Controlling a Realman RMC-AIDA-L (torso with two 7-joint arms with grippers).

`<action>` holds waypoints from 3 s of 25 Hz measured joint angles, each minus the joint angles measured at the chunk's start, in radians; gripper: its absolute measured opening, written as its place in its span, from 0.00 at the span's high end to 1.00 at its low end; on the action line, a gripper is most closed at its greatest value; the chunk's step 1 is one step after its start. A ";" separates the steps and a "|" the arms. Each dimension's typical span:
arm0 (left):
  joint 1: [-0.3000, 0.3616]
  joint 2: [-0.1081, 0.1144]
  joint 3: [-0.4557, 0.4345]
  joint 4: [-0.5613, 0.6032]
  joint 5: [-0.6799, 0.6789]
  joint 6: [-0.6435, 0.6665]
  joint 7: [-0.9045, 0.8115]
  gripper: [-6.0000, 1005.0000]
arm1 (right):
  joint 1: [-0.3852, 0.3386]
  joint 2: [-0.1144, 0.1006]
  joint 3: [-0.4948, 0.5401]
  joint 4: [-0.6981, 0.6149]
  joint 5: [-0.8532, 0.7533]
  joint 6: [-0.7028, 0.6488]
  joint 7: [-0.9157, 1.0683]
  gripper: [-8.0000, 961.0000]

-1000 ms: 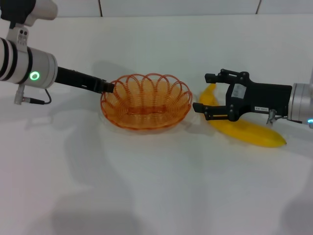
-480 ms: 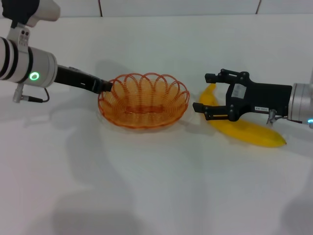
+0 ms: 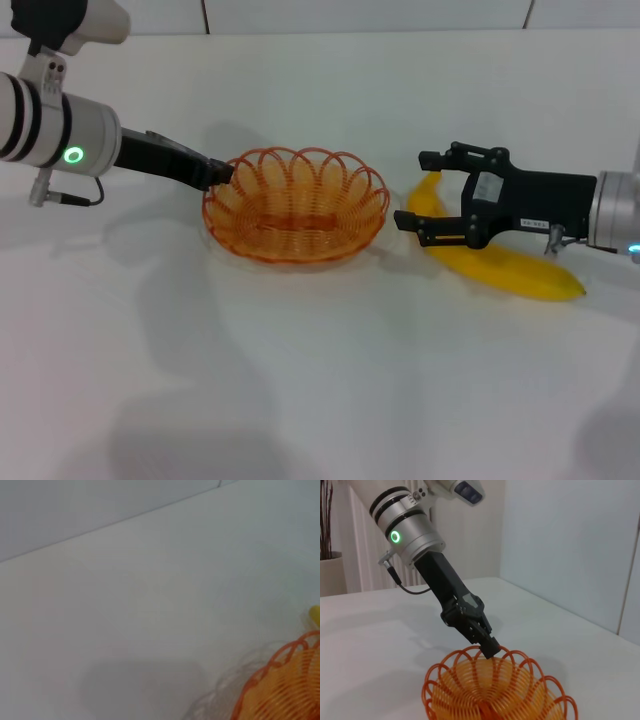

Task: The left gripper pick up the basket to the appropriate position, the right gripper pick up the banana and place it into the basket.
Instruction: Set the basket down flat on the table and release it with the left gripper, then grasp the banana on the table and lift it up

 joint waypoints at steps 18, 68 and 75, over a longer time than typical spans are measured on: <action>-0.004 0.000 0.000 -0.010 -0.003 -0.012 -0.009 0.95 | 0.001 0.000 0.000 0.004 0.000 0.002 -0.001 0.07; 0.658 0.002 0.002 0.084 -0.736 0.366 1.047 0.11 | -0.058 -0.035 -0.017 -0.010 -0.131 0.088 0.182 0.12; 0.657 0.004 0.001 0.073 -0.738 0.372 1.050 0.11 | -0.050 -0.035 -0.024 -0.018 -0.174 0.080 0.228 0.16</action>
